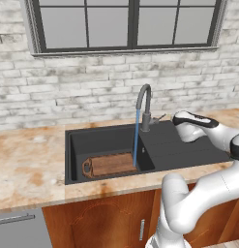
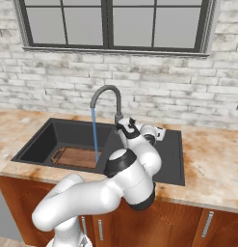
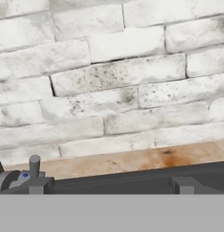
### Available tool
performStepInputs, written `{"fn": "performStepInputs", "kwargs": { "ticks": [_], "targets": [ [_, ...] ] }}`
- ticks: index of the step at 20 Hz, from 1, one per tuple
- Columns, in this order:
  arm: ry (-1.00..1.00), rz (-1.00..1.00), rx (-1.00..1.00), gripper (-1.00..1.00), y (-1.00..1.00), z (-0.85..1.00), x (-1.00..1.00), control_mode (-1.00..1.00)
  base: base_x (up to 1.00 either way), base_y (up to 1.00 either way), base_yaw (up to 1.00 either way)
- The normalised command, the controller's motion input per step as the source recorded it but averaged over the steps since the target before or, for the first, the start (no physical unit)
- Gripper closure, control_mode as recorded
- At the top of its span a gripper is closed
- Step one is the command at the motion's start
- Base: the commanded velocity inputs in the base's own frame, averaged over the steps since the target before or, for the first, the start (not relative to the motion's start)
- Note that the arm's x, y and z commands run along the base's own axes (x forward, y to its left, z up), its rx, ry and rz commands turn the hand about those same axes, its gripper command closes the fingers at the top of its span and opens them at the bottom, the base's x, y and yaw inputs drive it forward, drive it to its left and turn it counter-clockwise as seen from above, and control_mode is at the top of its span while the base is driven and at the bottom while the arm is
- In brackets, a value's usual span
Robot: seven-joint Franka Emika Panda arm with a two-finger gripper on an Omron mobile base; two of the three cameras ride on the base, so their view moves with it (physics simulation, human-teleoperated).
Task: Turn on the sink faucet with hot water and rinse the cutting board for ten seconds, then turn off the faucet. Push the cutting board to reach the water if necessary.
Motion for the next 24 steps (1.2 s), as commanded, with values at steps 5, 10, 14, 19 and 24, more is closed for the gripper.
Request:
{"fn": "performStepInputs", "kwargs": {
  "ticks": [5, 10, 14, 19, 24],
  "targets": [
    [-0.01, 0.00, 0.00, -1.00, -0.04, -0.12, 0.13, -1.00, 0.00, 0.00, 0.00],
    [-0.03, 0.00, 0.00, -1.00, -0.02, -0.12, 0.11, -1.00, 0.00, 0.00, 0.00],
    [-0.01, 0.00, 0.00, -1.00, 0.00, -0.01, 0.06, -1.00, 0.00, 0.00, 0.00],
    [0.00, 0.00, 0.00, -1.00, 0.00, -0.01, 0.09, -1.00, 0.00, 0.00, 0.00],
    [0.00, 0.00, 0.00, -1.00, 0.00, 0.00, 0.01, -1.00, 0.00, 0.00, 0.00]
  ]
}}
